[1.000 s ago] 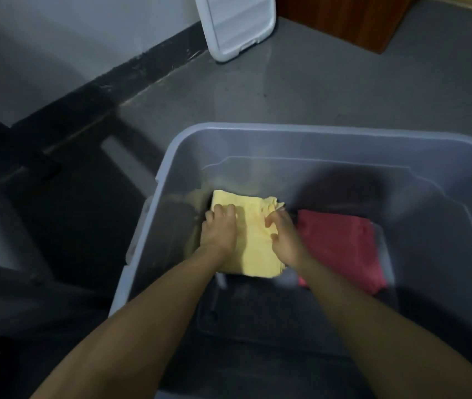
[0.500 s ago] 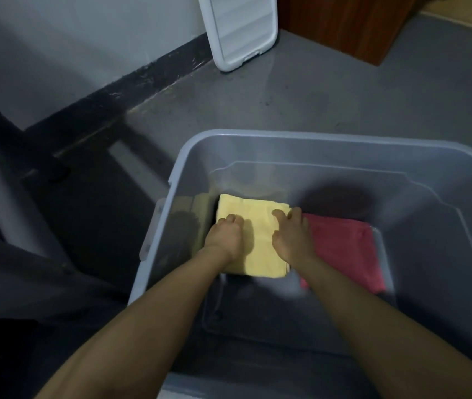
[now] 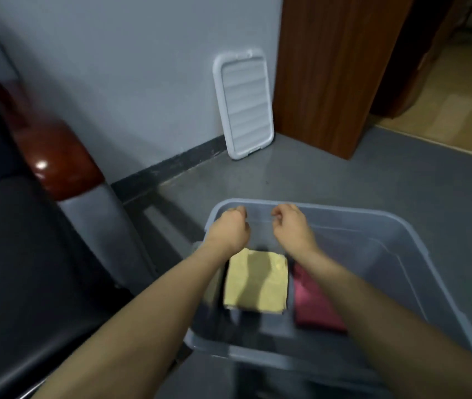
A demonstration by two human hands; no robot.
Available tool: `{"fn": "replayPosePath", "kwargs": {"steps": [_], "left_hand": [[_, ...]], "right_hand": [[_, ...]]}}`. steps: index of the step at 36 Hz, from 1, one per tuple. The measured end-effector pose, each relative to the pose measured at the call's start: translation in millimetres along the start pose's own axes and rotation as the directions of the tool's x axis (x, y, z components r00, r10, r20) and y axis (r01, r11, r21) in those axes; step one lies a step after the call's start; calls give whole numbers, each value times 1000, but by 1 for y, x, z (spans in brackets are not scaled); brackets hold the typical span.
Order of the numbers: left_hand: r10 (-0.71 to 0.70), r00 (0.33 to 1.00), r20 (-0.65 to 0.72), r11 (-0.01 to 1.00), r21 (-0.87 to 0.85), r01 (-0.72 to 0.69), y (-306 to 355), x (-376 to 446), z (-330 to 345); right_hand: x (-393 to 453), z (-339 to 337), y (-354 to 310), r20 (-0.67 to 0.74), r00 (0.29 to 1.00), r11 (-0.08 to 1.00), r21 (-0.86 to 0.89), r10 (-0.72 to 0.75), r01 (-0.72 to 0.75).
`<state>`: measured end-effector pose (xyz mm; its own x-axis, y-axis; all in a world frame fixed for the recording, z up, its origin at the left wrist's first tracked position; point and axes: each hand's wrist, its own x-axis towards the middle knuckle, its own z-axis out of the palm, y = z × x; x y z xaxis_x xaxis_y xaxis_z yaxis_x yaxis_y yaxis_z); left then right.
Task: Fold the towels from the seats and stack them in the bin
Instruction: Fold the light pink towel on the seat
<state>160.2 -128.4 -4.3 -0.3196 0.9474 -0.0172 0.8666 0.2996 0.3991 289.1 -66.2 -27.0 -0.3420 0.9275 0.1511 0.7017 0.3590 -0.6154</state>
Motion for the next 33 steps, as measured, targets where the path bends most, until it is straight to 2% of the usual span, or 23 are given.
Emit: {"fn": "replayPosePath", "kwargs": {"steps": [5,11,15,19,24,29,33], "left_hand": [[58,987,-152,998,-28,-63,13,-28,-73],[128,927,-352,989,-26,-146,14,-72,-170],[98,889,-447,991,-34,-127,2,-102,-222],[13,828,-561,998,-43,-44,-38,-147,-266],[-110,778,-619,994,-84,74,-101,-204,-309],[-274,714,-644,956,-102,274,-179,-273,-343],[-424,623,-657,882,-144,449,-250,-341,-367]], "right_hand": [[-13,-49,-55,-58,995,996,23,-87,88],[-35,-94,-141,-131,970,976,47,-205,213],[-48,-105,-194,-134,945,949,58,-299,309],[-69,-93,-261,-101,911,909,88,-399,408],[-91,-61,-335,-46,867,859,120,-497,498],[-123,-14,-417,2,789,773,205,-614,601],[-166,41,-497,108,701,696,300,-704,653]]}}
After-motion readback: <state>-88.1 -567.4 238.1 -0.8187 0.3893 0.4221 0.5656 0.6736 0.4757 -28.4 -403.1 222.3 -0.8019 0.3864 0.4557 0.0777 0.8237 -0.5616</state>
